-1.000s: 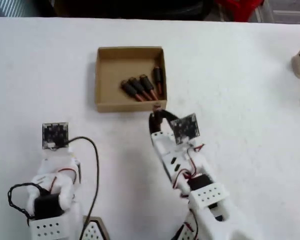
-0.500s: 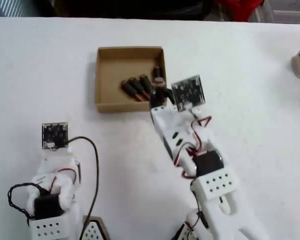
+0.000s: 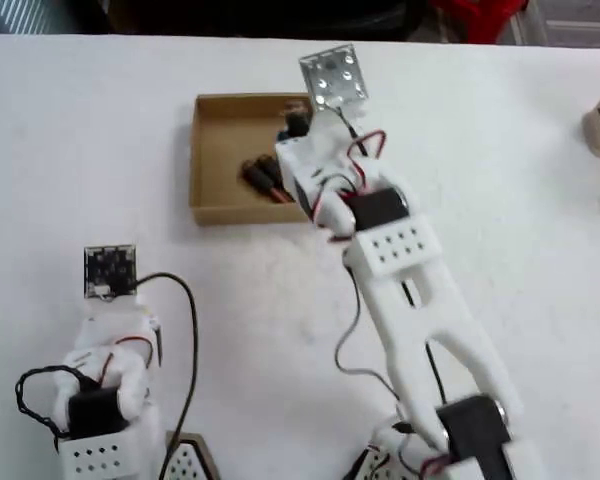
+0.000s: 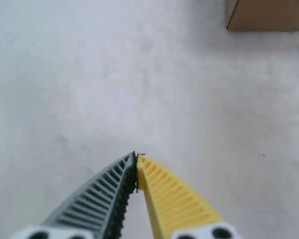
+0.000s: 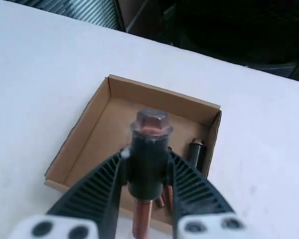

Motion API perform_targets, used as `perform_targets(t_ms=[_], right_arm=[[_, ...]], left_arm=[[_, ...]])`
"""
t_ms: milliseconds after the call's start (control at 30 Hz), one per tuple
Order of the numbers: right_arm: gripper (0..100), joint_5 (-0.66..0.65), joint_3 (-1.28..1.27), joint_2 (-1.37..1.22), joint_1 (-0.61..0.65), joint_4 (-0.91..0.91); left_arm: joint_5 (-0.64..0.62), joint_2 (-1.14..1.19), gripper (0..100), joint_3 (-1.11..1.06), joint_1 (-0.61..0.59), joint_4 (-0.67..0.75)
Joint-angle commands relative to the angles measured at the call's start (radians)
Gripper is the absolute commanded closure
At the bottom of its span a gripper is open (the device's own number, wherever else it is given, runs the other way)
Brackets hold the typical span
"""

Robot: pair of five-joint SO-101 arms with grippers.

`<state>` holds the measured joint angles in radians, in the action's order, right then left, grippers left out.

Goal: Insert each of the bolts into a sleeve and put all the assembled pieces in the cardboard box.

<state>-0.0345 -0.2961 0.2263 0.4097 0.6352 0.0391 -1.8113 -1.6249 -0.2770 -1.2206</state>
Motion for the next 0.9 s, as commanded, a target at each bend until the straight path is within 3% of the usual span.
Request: perform_targets(t_ms=[0,400,867], right_arm=[[97.8,-0.002,0.164,-0.117,-0.041,0.004],[97.8,-0.002,0.456,-0.604,-0.084,-0.001],[97.8,-0.043,0.741,-0.932,-0.130,0.013]], left_arm=[[0.012,0.005,98,0.014,-0.010,0.018],[0.012,0.005,98,0.014,-0.010,0.018],[0.012,0.005,98,0.014,-0.010,0.018]])
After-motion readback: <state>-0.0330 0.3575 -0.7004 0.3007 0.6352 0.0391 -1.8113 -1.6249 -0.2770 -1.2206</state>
